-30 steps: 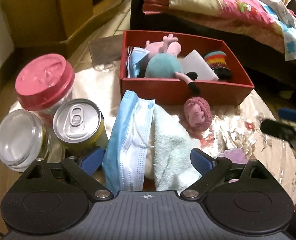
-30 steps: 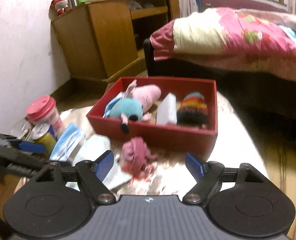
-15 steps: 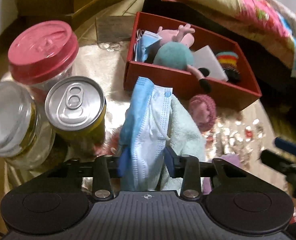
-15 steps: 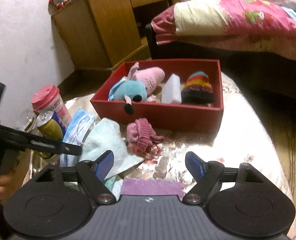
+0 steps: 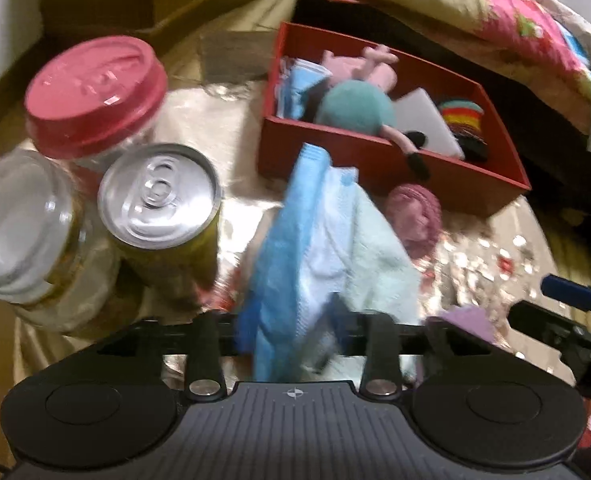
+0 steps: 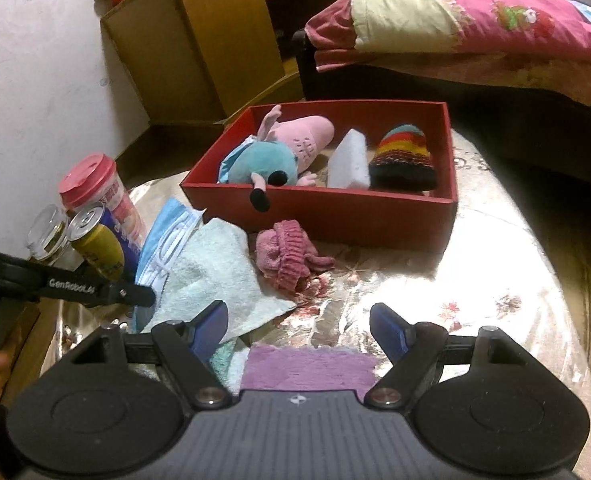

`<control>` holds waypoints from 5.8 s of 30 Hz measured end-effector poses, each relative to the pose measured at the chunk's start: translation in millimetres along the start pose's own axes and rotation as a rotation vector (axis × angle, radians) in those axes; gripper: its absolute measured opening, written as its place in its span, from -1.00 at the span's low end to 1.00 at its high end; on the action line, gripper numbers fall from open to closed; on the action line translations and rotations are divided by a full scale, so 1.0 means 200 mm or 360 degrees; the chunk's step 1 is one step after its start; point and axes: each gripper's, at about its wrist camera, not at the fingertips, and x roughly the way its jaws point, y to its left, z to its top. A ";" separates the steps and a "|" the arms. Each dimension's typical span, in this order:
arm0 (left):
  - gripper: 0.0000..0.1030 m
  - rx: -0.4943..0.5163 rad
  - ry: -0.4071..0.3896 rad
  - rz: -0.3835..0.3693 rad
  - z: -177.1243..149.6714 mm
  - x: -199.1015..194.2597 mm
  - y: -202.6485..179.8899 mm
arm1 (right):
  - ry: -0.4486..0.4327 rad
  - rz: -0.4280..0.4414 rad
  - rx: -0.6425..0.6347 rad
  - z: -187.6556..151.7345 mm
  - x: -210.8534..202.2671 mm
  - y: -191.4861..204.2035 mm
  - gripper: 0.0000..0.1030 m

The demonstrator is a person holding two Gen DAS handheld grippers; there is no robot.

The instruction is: Organize soft objects

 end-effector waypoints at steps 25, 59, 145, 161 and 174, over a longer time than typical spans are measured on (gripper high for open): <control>-0.79 -0.0265 -0.0168 -0.0396 0.07 -0.28 0.17 | 0.0161 0.0179 0.0085 0.14 0.38 0.19 0.00; -0.70 -0.0179 -0.0280 -0.0373 0.14 -0.33 0.09 | -0.0049 0.0512 0.0401 0.23 0.00 -0.07 -1.00; 0.57 0.0245 -0.0349 0.0020 0.64 0.05 -0.28 | -0.0297 -0.0229 0.0042 0.70 0.29 -0.20 -0.11; 0.56 -0.0039 0.0073 -0.0161 0.04 -0.05 -0.18 | -0.0120 -0.0102 -0.0043 0.29 0.06 -0.03 -0.11; 0.55 -0.0316 0.0113 0.0021 0.12 0.19 -0.15 | 0.0006 -0.0068 -0.0065 0.35 0.31 0.03 -0.11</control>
